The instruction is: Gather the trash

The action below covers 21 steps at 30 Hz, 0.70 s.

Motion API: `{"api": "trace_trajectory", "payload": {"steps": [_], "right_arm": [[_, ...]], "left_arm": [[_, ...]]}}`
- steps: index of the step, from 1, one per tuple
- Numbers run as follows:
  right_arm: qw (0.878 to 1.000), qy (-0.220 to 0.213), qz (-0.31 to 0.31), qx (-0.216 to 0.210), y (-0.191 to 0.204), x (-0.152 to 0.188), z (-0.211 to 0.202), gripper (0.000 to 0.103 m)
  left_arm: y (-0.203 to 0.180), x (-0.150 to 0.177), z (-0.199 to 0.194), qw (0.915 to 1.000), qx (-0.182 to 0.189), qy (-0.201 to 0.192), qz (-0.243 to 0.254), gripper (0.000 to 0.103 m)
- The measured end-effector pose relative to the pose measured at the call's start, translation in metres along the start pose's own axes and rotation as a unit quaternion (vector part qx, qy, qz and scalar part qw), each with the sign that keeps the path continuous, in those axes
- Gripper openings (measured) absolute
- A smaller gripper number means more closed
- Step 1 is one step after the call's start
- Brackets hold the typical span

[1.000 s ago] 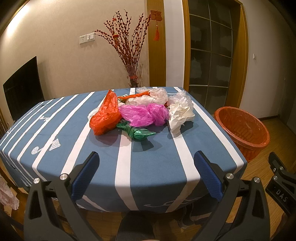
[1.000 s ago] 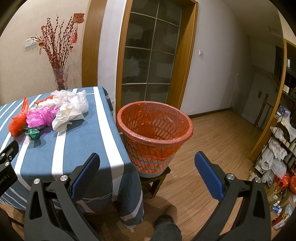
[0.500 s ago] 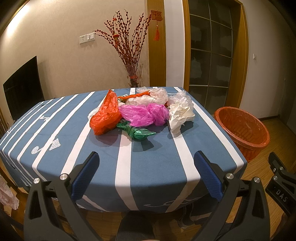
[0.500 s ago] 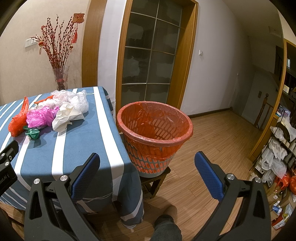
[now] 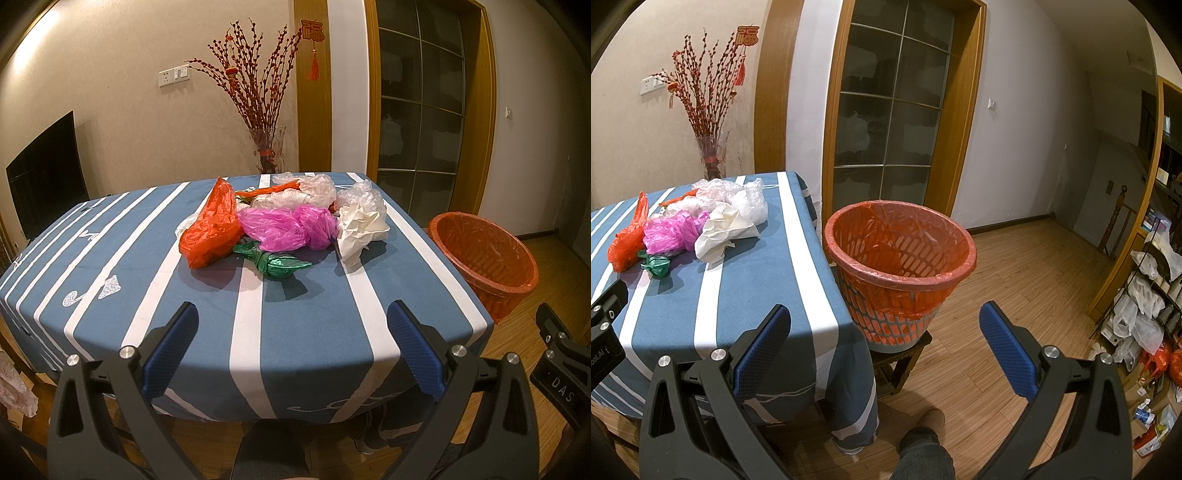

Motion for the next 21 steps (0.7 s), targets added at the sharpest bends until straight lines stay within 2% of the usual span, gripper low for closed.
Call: {"api": "trace_trajectory", "payload": {"steps": [21], "right_arm": [[1.000,0.009,0.001,0.001,-0.0007,0.0007,0.0069,0.101]], "left_arm": [[0.0041,0.0016,0.0081,0.9999,-0.004,0.010,-0.003,0.099]]}}
Point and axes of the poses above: each gripper's, at about its wrist camera, not at the fingertips, and z roughly the way its jaws point, y to its left, x to its underside, the point moved 7 cm from there along z, roughly the way its jaws point, and after that the axes turned 3 degrees about z, right-handed, at the moved point
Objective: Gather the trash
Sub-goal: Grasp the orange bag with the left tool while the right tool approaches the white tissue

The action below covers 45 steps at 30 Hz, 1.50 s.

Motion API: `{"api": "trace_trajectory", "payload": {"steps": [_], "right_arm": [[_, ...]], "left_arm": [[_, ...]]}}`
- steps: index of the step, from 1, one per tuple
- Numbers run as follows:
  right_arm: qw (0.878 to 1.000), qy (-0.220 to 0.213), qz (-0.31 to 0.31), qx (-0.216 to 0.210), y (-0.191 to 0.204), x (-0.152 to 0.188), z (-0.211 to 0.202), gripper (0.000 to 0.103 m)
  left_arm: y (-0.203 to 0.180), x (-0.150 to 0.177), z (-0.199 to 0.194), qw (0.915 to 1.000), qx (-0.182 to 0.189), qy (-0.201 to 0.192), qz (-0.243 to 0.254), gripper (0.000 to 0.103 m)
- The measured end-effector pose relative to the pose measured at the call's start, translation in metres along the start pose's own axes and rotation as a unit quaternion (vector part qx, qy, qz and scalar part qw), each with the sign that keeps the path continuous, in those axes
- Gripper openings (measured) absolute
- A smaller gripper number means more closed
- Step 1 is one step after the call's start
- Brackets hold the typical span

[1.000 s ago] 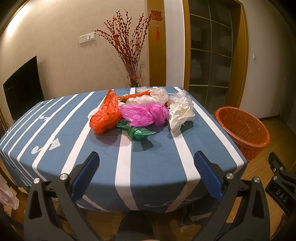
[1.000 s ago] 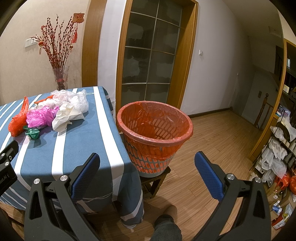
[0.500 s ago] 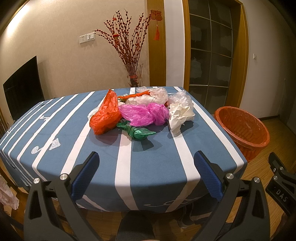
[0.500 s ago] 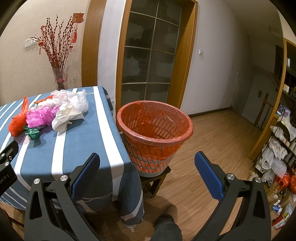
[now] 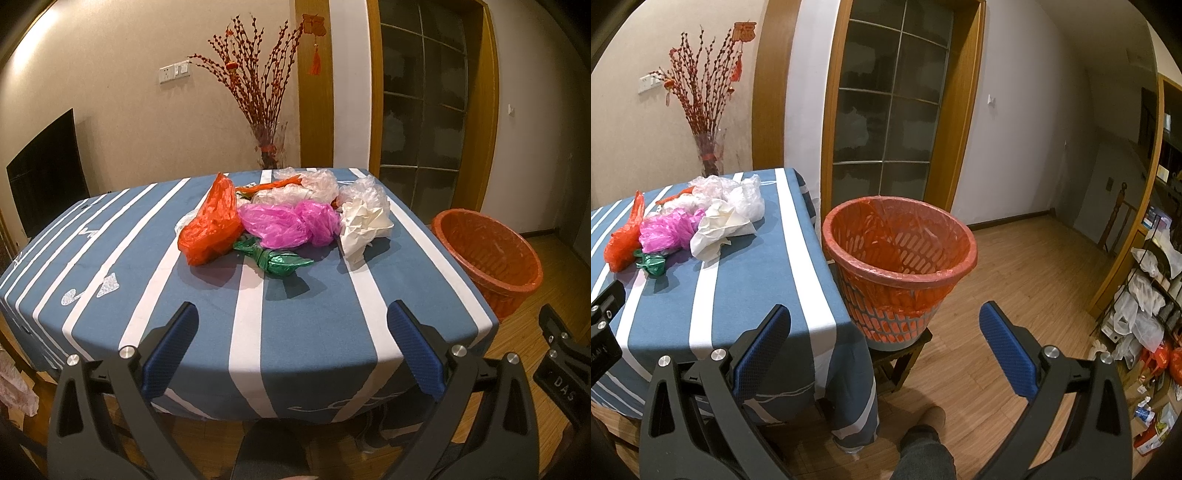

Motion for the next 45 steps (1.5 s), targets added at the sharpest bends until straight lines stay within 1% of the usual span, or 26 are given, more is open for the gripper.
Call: {"api": "trace_trajectory", "payload": {"steps": [6,7,11,14,17,18,21,25,31,33,35,36,38,39,41,43,45], "right_arm": [[1.000,0.020,-0.001,-0.004,0.005,0.008,0.015,0.101],[1.000,0.024,-0.002,-0.005,0.006,0.009,0.018,0.101],[0.999,0.038,-0.005,-0.013,0.013,0.012,0.029,0.101],[0.999,0.045,-0.007,-0.024,0.019,0.013,0.035,0.101],[0.998,0.051,-0.008,-0.032,0.025,0.010,0.043,0.101],[0.998,0.052,-0.008,-0.035,0.028,0.009,0.045,0.101],[0.998,0.049,-0.007,-0.043,0.035,0.004,0.050,0.101],[0.997,0.049,-0.007,-0.053,0.044,0.001,0.058,0.101],[0.996,0.053,-0.017,-0.064,0.060,-0.004,0.068,0.101],[0.996,0.049,-0.021,-0.070,0.067,-0.010,0.071,0.101],[0.996,0.045,-0.024,-0.078,0.075,-0.017,0.074,0.101],[0.995,0.042,-0.023,-0.083,0.080,-0.022,0.076,0.101],[0.995,0.038,-0.020,-0.096,0.090,-0.031,0.079,0.101],[0.994,0.037,-0.018,-0.103,0.094,-0.035,0.080,0.101],[0.992,0.036,-0.016,-0.118,0.105,-0.042,0.084,0.101],[0.990,0.037,-0.015,-0.135,0.116,-0.048,0.087,0.101],[0.988,0.041,-0.013,-0.151,0.129,-0.054,0.093,0.100]], "left_arm": [[0.006,0.004,0.019,0.9996,0.001,0.025,-0.012,0.099],[0.010,0.005,0.025,0.9993,0.002,0.033,-0.016,0.099],[0.023,0.003,0.043,0.9987,0.000,0.045,-0.025,0.099],[0.042,-0.006,0.058,0.9979,-0.002,0.048,-0.043,0.099],[0.066,-0.021,0.076,0.9964,-0.016,0.054,-0.063,0.099],[0.077,-0.027,0.084,0.9955,-0.023,0.059,-0.070,0.099],[0.103,-0.042,0.102,0.9931,-0.027,0.066,-0.093,0.099],[0.125,-0.055,0.126,0.9910,-0.022,0.074,-0.109,0.099],[0.134,-0.060,0.164,0.9881,0.002,0.107,-0.111,0.098],[0.135,-0.057,0.174,0.9860,0.016,0.120,-0.115,0.092],[0.135,-0.051,0.182,0.9828,0.032,0.137,-0.120,0.077],[0.135,-0.047,0.185,0.9813,0.038,0.143,-0.122,0.073],[0.134,-0.040,0.190,0.9790,0.048,0.153,-0.126,0.060],[0.134,-0.038,0.189,0.9791,0.050,0.152,-0.126,0.058],[0.136,-0.037,0.186,0.9806,0.051,0.143,-0.123,0.049],[0.138,-0.038,0.180,0.9824,0.052,0.135,-0.118,0.043],[0.143,-0.039,0.174,0.9844,0.047,0.125,-0.114,0.039]]}}
Point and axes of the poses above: each gripper's, at about its wrist camera, not at the fingertips, and z roughly the way its jaws point, y to its left, x to its underside, the point moved 7 cm from there along z, roughly the way its jaws point, and after that the axes turned 3 degrees about z, right-handed, at the moved point
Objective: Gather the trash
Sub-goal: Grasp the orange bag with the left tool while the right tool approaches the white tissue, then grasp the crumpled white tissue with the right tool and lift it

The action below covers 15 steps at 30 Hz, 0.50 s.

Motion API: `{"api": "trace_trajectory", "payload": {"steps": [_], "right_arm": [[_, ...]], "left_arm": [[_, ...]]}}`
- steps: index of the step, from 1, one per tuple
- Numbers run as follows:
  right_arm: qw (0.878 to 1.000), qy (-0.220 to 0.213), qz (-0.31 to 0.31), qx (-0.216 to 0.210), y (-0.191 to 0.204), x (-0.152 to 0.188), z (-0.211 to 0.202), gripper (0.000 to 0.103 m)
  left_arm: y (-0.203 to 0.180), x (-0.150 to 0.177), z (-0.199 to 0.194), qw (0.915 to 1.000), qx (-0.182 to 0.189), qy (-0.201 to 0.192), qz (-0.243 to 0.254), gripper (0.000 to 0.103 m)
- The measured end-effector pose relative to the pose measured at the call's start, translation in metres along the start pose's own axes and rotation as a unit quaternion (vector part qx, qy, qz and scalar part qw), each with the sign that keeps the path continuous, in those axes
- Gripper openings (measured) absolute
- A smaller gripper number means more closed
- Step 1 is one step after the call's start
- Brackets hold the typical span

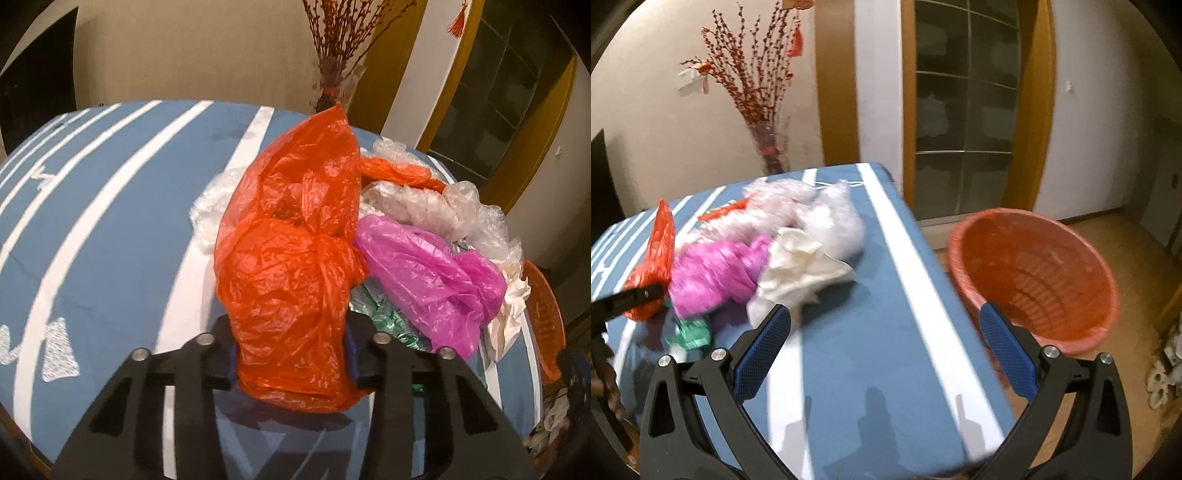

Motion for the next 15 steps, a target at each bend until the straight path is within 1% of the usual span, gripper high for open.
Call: {"api": "trace_trajectory", "payload": {"steps": [1,3,4,7,9,11,12,13,14,15], "right_arm": [[1.000,0.005,0.003,-0.009,0.006,-0.004,0.007,0.096],[1.000,0.012,0.007,-0.024,0.016,-0.008,0.017,0.093],[0.999,0.017,0.008,-0.029,0.023,-0.010,0.023,0.089],[0.998,0.037,0.014,-0.048,0.038,-0.011,0.037,0.084],[0.997,0.048,0.020,-0.056,0.044,-0.011,0.044,0.083],[0.996,0.061,0.021,-0.058,0.051,-0.009,0.053,0.078],[0.995,0.073,0.019,-0.059,0.053,-0.006,0.059,0.071],[0.994,0.089,0.020,-0.065,0.056,-0.001,0.064,0.062],[0.992,0.102,0.025,-0.074,0.057,0.004,0.068,0.055],[0.990,0.112,0.030,-0.080,0.056,0.007,0.070,0.041]], "left_arm": [[0.002,0.000,-0.004,1.0000,-0.001,-0.005,0.001,0.038],[0.006,-0.001,-0.013,0.9999,-0.006,-0.015,0.004,0.038],[0.008,-0.002,-0.015,0.9998,-0.008,-0.019,0.005,0.038],[0.011,-0.003,-0.026,0.9994,-0.013,-0.030,0.007,0.038],[0.014,-0.004,-0.033,0.9992,-0.014,-0.035,0.008,0.038],[0.015,-0.006,-0.037,0.9991,-0.015,-0.038,0.008,0.038],[0.016,-0.005,-0.039,0.9991,-0.014,-0.039,0.007,0.038],[0.016,-0.004,-0.042,0.9991,-0.012,-0.040,0.007,0.038],[0.016,-0.005,-0.044,0.9991,-0.011,-0.041,0.006,0.038],[0.015,-0.005,-0.046,0.9991,-0.009,-0.042,0.007,0.038]]}}
Point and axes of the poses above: each gripper's, at about its wrist camera, not at the fingertips, and z roughly the way its jaws point, y to its left, x to its underside, the point moved 7 cm from there along z, roughly the way its jaws point, and after that the axes turned 3 degrees about z, right-handed, at the moved point
